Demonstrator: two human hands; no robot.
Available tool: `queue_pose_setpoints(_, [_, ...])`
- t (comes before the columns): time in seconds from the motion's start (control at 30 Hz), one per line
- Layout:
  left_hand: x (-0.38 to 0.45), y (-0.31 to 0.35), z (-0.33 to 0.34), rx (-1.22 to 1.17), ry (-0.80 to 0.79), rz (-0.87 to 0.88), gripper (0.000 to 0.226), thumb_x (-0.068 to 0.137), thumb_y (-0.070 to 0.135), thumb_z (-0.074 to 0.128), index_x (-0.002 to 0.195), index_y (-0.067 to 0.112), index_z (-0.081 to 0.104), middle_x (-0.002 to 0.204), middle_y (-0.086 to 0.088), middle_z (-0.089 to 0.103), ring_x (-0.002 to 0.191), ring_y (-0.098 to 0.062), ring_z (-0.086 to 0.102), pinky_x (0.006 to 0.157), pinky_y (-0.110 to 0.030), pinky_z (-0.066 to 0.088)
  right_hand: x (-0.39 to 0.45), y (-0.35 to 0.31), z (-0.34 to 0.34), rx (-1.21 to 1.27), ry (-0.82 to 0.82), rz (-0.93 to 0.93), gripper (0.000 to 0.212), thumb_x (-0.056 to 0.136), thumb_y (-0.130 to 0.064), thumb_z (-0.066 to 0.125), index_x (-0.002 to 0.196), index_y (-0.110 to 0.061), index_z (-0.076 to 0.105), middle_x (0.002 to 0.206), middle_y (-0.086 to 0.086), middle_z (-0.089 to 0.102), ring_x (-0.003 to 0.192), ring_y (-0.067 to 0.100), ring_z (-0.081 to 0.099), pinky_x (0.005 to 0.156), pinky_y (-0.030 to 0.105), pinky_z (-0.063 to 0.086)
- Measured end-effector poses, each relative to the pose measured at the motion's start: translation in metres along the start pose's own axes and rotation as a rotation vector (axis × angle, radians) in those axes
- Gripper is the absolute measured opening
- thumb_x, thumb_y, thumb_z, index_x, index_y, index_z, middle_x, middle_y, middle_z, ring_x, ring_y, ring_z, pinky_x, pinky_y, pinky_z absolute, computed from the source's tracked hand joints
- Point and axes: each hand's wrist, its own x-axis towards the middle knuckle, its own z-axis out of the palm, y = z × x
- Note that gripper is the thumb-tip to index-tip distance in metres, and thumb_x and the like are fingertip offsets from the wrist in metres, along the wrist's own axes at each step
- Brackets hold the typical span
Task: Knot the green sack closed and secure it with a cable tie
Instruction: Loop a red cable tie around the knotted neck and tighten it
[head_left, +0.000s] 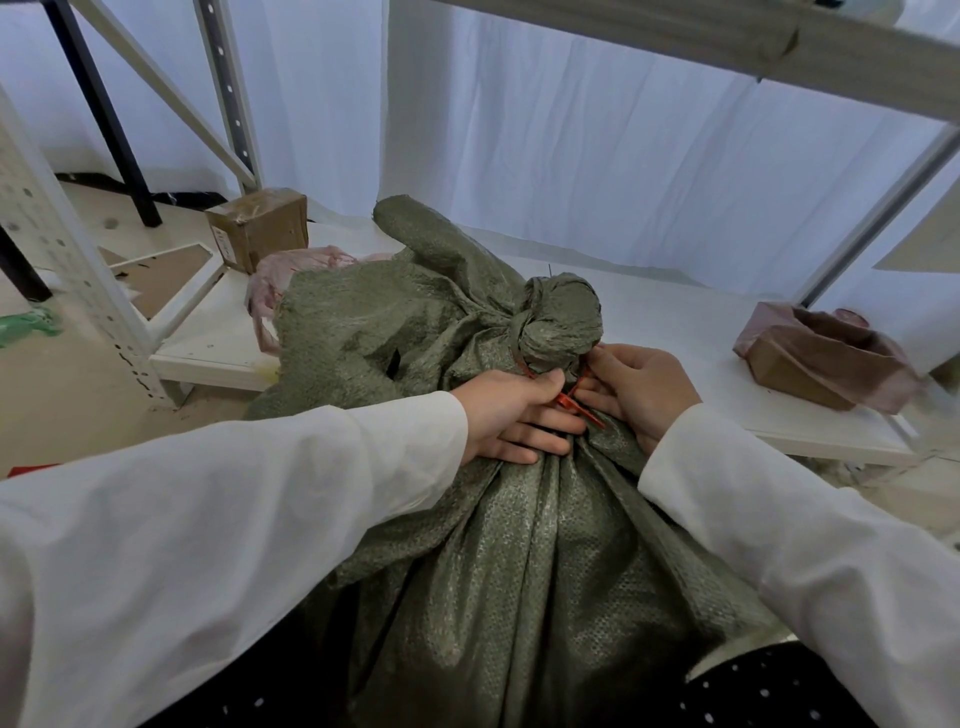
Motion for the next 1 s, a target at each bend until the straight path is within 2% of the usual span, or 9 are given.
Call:
queue_pose_setpoints(0.1, [0.000, -0.001, 0.000, -0.008, 0.004, 0.004, 0.032, 0.094, 0.049, 0.037, 0.094, 0.024, 0.058, 0.067, 0.014, 0.072, 0.058, 0.001, 0.067, 0.050, -0.011, 0.047, 0.000, -0.001, -0.002, -0.062, -0.010, -0.013, 0.019, 0.092, -0.012, 0.055, 0.074, -0.010, 0.062, 0.057, 0.005, 0.056, 0.038, 0.001, 0.056, 0.046, 0.009, 0.049])
queue_pose_setpoints(0.23, [0.000, 0.000, 0.000, -0.006, 0.001, 0.001, 0.033, 0.094, 0.049, 0.037, 0.093, 0.024, 0.059, 0.067, 0.014, 0.072, 0.059, 0.000, 0.067, 0.052, -0.013, 0.048, 0.005, 0.004, -0.002, -0.125, 0.027, -0.051, 0.015, 0.092, -0.014, 0.055, 0.091, -0.003, 0.065, 0.061, 0.008, 0.058, 0.040, 0.001, 0.057, 0.048, 0.009, 0.050])
queue_pose_setpoints(0.37, [-0.001, 0.000, 0.000, -0.004, 0.004, 0.002, 0.034, 0.094, 0.049, 0.037, 0.092, 0.023, 0.059, 0.068, 0.013, 0.072, 0.060, 0.000, 0.067, 0.054, -0.015, 0.048, 0.006, 0.005, -0.001, -0.112, 0.026, -0.044, 0.015, 0.092, -0.015, 0.055, 0.091, -0.004, 0.065, 0.053, 0.002, 0.061, 0.041, 0.001, 0.059, 0.048, 0.010, 0.050])
queue_pose_setpoints(0.47, [-0.001, 0.000, 0.000, -0.003, 0.006, 0.001, 0.033, 0.094, 0.049, 0.037, 0.090, 0.024, 0.059, 0.067, 0.014, 0.072, 0.060, 0.000, 0.068, 0.056, -0.017, 0.048, 0.006, 0.006, -0.002, -0.124, 0.011, -0.050, 0.017, 0.093, -0.015, 0.054, 0.096, -0.003, 0.065, 0.063, 0.007, 0.062, 0.045, 0.001, 0.060, 0.051, 0.010, 0.051])
queue_pose_setpoints(0.63, [-0.002, 0.001, 0.002, 0.000, 0.013, -0.003, 0.034, 0.094, 0.049, 0.036, 0.088, 0.024, 0.059, 0.067, 0.014, 0.072, 0.059, 0.000, 0.067, 0.053, -0.015, 0.047, 0.006, 0.009, 0.000, -0.143, 0.039, -0.071, 0.016, 0.092, -0.015, 0.055, 0.090, -0.004, 0.067, 0.064, 0.008, 0.063, 0.047, 0.003, 0.061, 0.052, 0.013, 0.052])
queue_pose_setpoints(0.73, [-0.003, 0.001, 0.002, -0.009, 0.027, -0.006, 0.033, 0.094, 0.049, 0.037, 0.091, 0.023, 0.059, 0.069, 0.013, 0.073, 0.060, -0.001, 0.068, 0.053, -0.015, 0.047, 0.003, 0.005, -0.001, -0.101, 0.020, -0.047, 0.015, 0.092, -0.013, 0.055, 0.082, -0.007, 0.065, 0.056, 0.003, 0.063, 0.045, 0.003, 0.060, 0.051, 0.012, 0.053])
queue_pose_setpoints(0.87, [-0.004, 0.000, 0.004, -0.020, 0.040, -0.004, 0.031, 0.095, 0.048, 0.037, 0.095, 0.023, 0.056, 0.096, 0.011, 0.071, 0.060, 0.000, 0.067, 0.055, -0.016, 0.046, -0.003, -0.001, -0.003, -0.038, -0.015, 0.002, 0.016, 0.090, -0.013, 0.058, 0.076, -0.010, 0.064, 0.058, 0.004, 0.062, 0.044, 0.002, 0.060, 0.049, 0.011, 0.052])
queue_pose_setpoints(1.0, [-0.004, 0.000, 0.005, -0.029, 0.047, 0.002, 0.030, 0.095, 0.047, 0.037, 0.095, 0.023, 0.056, 0.096, 0.011, 0.070, 0.060, 0.000, 0.067, 0.054, -0.016, 0.047, -0.007, -0.008, -0.008, -0.019, -0.071, 0.064, 0.014, 0.089, -0.012, 0.059, 0.075, -0.010, 0.063, 0.047, -0.003, 0.065, 0.045, 0.002, 0.062, 0.049, 0.009, 0.051])
